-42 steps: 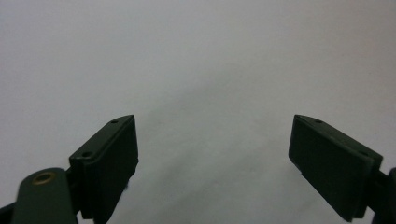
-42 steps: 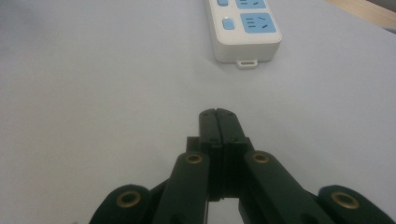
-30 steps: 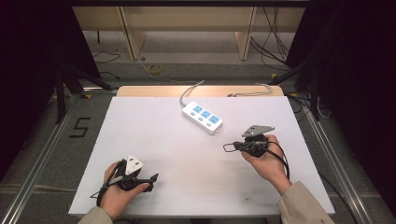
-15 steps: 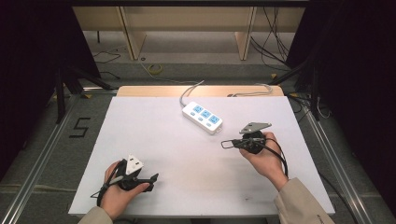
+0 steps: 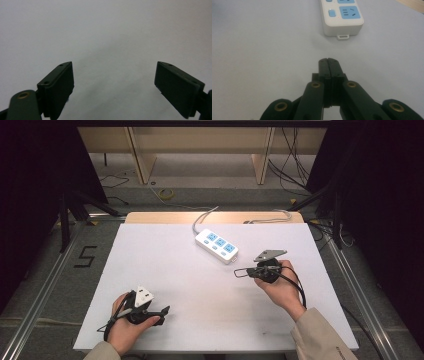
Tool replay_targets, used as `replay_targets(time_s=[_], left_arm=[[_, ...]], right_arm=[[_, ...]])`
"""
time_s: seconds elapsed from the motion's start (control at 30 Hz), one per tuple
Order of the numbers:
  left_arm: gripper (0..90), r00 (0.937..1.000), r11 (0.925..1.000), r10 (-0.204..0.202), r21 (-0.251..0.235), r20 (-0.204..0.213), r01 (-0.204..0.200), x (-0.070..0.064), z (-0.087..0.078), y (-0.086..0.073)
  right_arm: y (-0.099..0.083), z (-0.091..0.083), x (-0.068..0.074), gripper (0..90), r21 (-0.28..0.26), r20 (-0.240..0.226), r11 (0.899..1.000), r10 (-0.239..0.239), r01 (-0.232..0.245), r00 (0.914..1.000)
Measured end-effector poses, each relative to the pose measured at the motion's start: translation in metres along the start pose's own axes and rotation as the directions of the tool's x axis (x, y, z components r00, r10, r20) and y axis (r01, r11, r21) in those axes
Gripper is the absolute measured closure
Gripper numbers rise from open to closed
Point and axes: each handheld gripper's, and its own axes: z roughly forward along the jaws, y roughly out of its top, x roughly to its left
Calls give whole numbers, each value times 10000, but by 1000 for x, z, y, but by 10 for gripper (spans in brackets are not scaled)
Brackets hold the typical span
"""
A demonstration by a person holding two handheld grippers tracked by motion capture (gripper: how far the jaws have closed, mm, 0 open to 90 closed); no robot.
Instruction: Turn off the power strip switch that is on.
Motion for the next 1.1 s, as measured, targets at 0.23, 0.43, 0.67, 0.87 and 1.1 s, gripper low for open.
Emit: replay_targets(time_s=[0.23, 0.43, 0.67, 0.87, 1.1], left_arm=[[155, 10000, 10000, 33, 12, -8, -33, 0, 1, 0], [154, 10000, 10000, 34, 34, 11, -34, 1, 1, 0], [155, 10000, 10000, 10, -23, -24, -10, 0, 1, 1], [155, 10000, 10000, 65, 30, 7, -65, -1, 2, 1], [155, 9999, 9999, 116, 20, 24, -116, 0, 2, 1]], right_arm=[[2, 2, -1, 900, 43, 1, 10000, -34, 34, 10000], [5, 4, -1, 900, 55, -4, 10000, -2, 2, 10000], [10, 4, 1, 900, 60, -23, 10000, -60, 60, 10000], [14, 5, 0, 900, -26, 3, 10000, -72, 72, 10000], [20, 7, 0, 900, 4, 32, 10000, -69, 69, 10000]])
